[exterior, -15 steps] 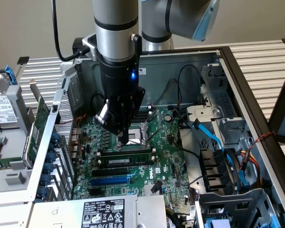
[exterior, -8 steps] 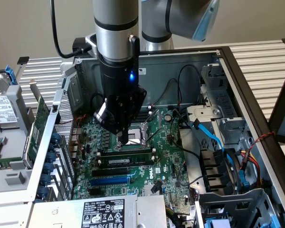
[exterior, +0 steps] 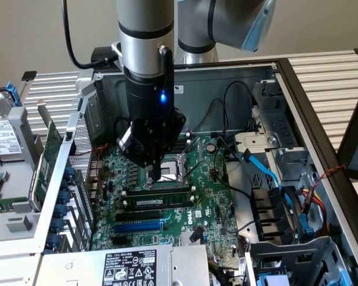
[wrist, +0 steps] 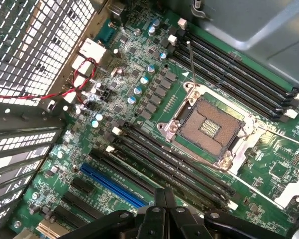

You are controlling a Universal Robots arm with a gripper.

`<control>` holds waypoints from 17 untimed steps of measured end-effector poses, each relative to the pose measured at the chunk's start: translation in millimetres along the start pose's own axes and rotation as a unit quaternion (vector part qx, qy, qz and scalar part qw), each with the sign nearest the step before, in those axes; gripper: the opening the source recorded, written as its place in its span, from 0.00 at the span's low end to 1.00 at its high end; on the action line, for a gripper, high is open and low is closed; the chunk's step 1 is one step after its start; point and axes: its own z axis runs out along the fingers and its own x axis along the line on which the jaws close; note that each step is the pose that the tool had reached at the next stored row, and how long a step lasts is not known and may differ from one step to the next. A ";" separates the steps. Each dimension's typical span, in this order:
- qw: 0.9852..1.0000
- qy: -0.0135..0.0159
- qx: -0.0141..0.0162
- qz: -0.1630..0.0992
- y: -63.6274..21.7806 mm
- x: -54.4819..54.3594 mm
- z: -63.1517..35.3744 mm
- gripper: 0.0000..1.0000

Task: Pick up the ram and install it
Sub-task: 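Press down the ram until it locks into place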

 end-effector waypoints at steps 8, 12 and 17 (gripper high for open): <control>0.999 -0.007 0.003 0.048 0.0 0.0 0.5 0.10; 0.997 -0.012 0.006 0.072 0.0 0.0 0.9 0.10; 0.995 -0.017 0.010 0.100 0.0 -0.1 1.5 0.10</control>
